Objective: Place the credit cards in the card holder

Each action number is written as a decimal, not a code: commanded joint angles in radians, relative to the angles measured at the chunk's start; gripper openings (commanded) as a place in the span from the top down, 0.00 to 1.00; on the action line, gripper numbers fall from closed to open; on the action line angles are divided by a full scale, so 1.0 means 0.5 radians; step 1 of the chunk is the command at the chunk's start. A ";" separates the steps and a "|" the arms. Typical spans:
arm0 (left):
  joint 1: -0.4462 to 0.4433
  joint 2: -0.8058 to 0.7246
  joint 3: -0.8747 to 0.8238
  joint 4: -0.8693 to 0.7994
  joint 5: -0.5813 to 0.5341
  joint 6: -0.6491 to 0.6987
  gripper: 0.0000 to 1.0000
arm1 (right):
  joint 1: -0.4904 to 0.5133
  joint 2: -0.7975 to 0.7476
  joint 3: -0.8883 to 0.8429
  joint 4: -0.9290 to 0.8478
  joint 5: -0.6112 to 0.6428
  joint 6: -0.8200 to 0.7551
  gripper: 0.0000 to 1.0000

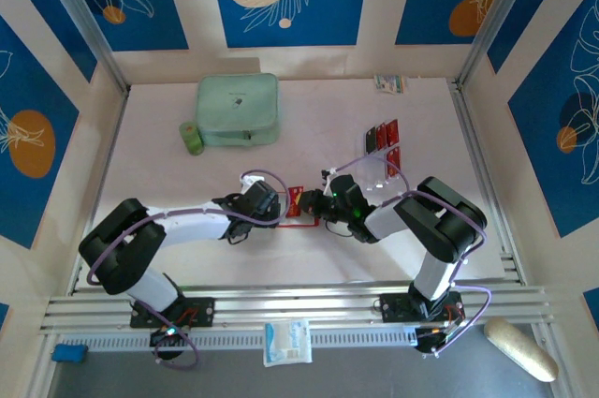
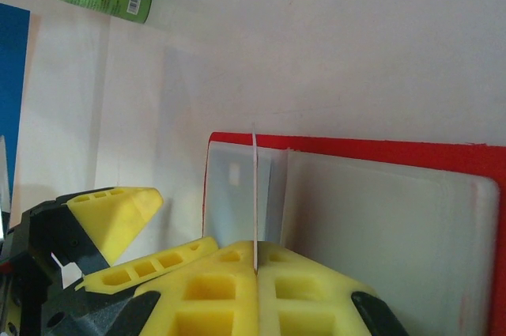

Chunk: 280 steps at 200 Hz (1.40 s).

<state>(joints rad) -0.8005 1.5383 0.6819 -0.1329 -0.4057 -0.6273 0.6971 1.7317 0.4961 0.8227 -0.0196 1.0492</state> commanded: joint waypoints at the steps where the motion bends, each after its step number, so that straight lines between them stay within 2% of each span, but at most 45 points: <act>1: 0.015 0.001 -0.060 -0.101 -0.017 -0.003 0.02 | 0.011 0.012 -0.001 0.043 -0.067 0.031 1.00; 218: 0.015 -0.031 -0.082 -0.114 -0.046 -0.013 0.02 | -0.032 -0.125 -0.073 0.015 -0.008 0.046 1.00; 280: 0.015 -0.075 -0.143 -0.133 -0.066 -0.063 0.02 | -0.035 -0.054 -0.074 0.105 0.010 0.106 1.00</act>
<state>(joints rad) -0.8005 1.5085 0.6472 -0.1204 -0.4133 -0.6506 0.6849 1.6920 0.4728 0.8268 -0.0261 1.0821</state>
